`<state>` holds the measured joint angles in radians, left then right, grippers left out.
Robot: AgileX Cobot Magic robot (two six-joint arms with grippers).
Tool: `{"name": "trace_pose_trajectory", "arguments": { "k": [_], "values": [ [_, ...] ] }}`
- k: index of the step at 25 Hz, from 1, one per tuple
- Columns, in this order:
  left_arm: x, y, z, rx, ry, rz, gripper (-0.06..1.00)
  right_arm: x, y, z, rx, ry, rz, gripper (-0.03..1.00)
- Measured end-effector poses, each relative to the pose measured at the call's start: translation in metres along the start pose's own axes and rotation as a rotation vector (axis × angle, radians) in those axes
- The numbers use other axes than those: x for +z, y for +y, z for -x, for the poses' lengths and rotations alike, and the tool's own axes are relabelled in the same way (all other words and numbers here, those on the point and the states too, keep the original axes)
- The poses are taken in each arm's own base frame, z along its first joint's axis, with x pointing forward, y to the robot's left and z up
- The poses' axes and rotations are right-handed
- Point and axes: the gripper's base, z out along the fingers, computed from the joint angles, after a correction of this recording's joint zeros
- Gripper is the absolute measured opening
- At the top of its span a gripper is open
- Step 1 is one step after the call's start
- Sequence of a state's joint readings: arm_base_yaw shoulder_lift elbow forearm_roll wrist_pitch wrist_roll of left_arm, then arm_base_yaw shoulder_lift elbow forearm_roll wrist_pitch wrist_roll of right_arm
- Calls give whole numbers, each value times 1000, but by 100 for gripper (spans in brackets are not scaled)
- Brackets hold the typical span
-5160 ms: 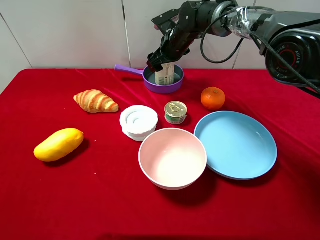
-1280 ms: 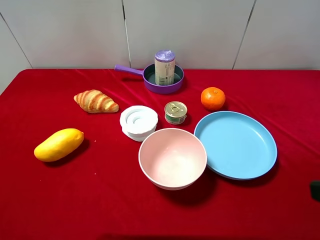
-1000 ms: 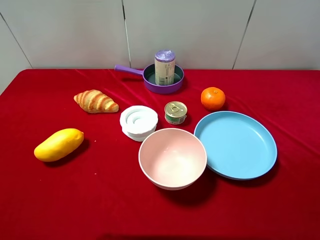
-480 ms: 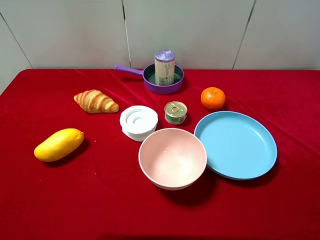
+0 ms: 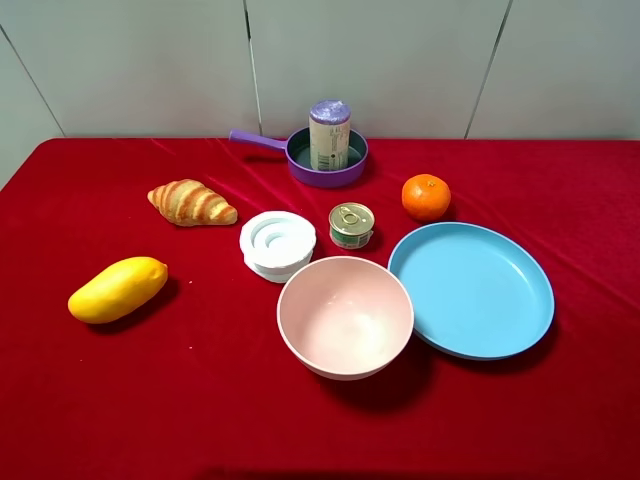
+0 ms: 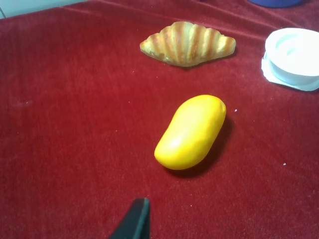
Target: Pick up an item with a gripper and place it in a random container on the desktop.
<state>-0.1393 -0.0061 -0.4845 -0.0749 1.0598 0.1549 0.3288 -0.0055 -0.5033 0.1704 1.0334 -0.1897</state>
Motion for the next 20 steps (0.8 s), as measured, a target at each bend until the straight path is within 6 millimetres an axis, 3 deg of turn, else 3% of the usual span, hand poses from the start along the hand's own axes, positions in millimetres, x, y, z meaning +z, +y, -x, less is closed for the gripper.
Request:
{"name": "trace_pose_trajectory", "arguments": {
  "k": [20],
  "values": [
    [0, 0, 0, 0, 0, 0, 98, 1, 0, 0, 47, 3, -72, 69]
  ]
}}
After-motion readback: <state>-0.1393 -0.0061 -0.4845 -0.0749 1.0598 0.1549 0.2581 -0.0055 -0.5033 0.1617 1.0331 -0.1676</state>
